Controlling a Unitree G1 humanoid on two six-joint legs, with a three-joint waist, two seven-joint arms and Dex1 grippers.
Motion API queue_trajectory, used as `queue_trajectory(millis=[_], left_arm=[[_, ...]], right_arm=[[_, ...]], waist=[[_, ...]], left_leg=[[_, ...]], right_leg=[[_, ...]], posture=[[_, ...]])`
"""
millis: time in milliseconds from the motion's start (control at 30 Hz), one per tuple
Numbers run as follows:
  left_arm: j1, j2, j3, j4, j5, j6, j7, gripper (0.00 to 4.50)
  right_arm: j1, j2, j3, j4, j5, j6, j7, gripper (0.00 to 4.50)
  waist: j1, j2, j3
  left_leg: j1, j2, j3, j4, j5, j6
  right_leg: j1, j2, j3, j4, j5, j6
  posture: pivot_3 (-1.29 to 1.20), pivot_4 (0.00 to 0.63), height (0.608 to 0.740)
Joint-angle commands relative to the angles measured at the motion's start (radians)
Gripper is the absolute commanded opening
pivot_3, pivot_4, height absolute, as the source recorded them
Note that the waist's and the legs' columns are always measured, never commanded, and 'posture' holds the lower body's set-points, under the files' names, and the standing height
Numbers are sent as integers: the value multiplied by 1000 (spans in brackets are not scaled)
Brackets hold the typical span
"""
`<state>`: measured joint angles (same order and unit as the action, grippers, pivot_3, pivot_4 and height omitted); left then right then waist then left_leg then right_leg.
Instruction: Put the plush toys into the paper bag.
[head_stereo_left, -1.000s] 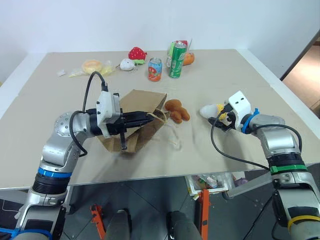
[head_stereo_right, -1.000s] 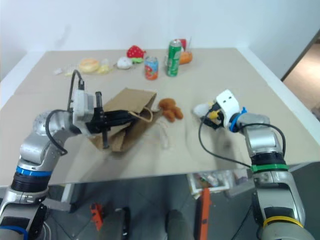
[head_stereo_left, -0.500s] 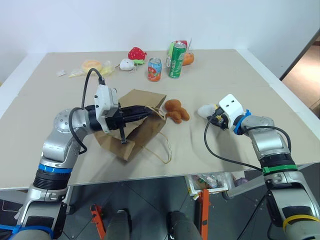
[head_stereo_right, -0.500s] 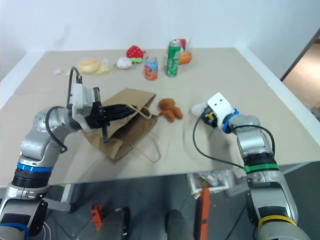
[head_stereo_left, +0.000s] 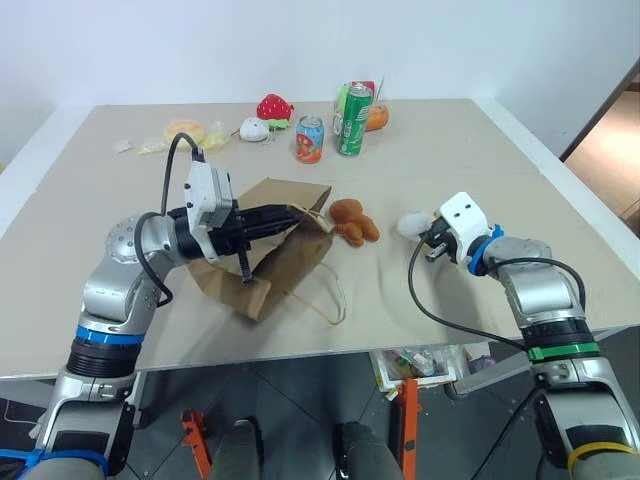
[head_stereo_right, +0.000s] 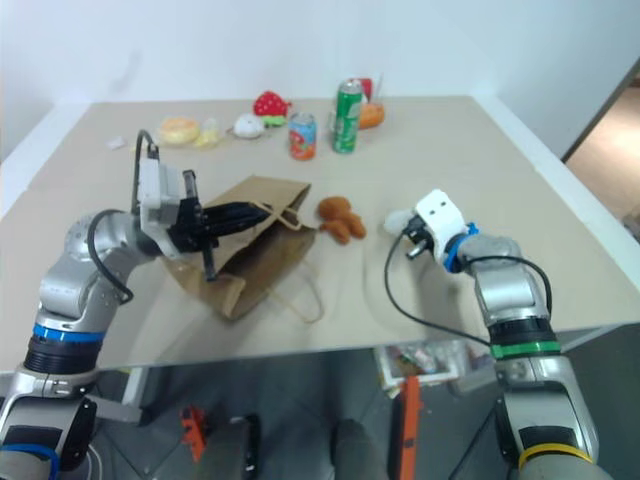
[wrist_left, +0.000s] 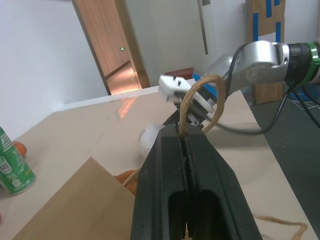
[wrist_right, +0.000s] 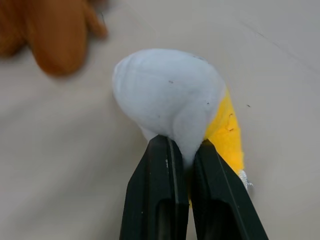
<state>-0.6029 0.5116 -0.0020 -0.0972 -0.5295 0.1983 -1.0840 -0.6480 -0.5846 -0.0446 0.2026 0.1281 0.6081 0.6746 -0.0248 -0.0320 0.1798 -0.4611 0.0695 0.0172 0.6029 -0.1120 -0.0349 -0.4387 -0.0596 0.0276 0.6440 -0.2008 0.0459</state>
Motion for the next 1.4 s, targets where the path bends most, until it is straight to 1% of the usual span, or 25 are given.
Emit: queue_trajectory(millis=[33, 100, 200, 300, 367, 500, 800, 1000, 1100, 1233, 1400], left_arm=[[-33, 1, 17, -14, -15, 0, -4, 0], [-36, 1, 17, -10, -17, 3, -6, 0], [-40, -1, 16, -3, -14, 2, -11, 0], [-37, -2, 13, -7, -10, -2, -14, 0], [-37, -3, 14, -10, -10, -1, -14, 0], [-38, -4, 15, -7, -9, -3, -16, 0], [-44, -4, 15, 2, -6, -7, -25, 0], [-46, -8, 15, 4, -6, -8, -27, 0], [-45, -10, 16, 4, -6, -8, -26, 0], [-45, -11, 17, 2, -5, -8, -25, 0], [-43, -8, 19, -1, -3, -9, -23, 0]], right_arm=[[-17, -9, -64, -233, 168, 120, 86, 8], [-12, -12, -58, -325, 239, 184, 123, 8], [7, -25, -5, -445, 302, 233, 178, 8], [30, -38, 67, -518, 322, 261, 203, 8], [41, -39, 129, -543, 302, 243, 208, 8], [3, 9, 199, -523, 274, 217, 174, 8], [-96, 108, 281, -424, 219, 152, 143, 8], [-102, 173, 367, -385, 156, 122, 123, 8], [-119, 225, 403, -325, 109, 104, 85, 8], [-142, 278, 409, -256, 70, 76, 53, 8], [-150, 297, 382, -214, 60, 49, 48, 8]], waist=[[1, 0, 0], [2, 0, 0], [2, 0, 0], [2, 0, 0], [2, 0, 0], [1, 0, 0], [2, 0, 0], [2, 0, 0], [2, 0, 0], [2, 0, 0], [3, 0, 0]], left_leg=[[0, 0, 0, 0, 0, 0], [0, 0, 0, 0, 0, 0], [0, 0, 0, 0, 0, 0], [0, 0, 0, 0, 0, 0], [0, 0, 0, 0, 0, 0], [0, 0, 0, 1, 0, 0], [0, 0, 0, 1, 0, 0], [0, 0, -1, 0, 0, 0], [0, 0, -1, 0, 0, 0], [0, 0, -1, 0, 0, 0], [-1, 0, -1, 0, 0, 0]], right_leg=[[0, 0, 0, 0, 0, 0], [0, 0, 0, 0, 0, 0], [0, 0, 0, 0, 0, 0], [0, 0, 0, 0, 0, 0], [0, 0, 0, 0, 0, 0], [0, 0, 0, 0, 0, -1], [0, 0, 0, 0, 0, -1], [0, 0, 0, 0, 0, -1], [0, 0, 0, 0, 0, -1], [0, 0, 0, 0, 1, -1], [0, 0, 0, 0, 0, -1]], posture=[[0, 150, 740], [0, 150, 740], [0, 150, 740], [0, 150, 740], [0, 150, 740], [0, 150, 740], [0, 150, 740], [0, 150, 740], [0, 150, 740], [0, 150, 740], [0, 150, 740]])
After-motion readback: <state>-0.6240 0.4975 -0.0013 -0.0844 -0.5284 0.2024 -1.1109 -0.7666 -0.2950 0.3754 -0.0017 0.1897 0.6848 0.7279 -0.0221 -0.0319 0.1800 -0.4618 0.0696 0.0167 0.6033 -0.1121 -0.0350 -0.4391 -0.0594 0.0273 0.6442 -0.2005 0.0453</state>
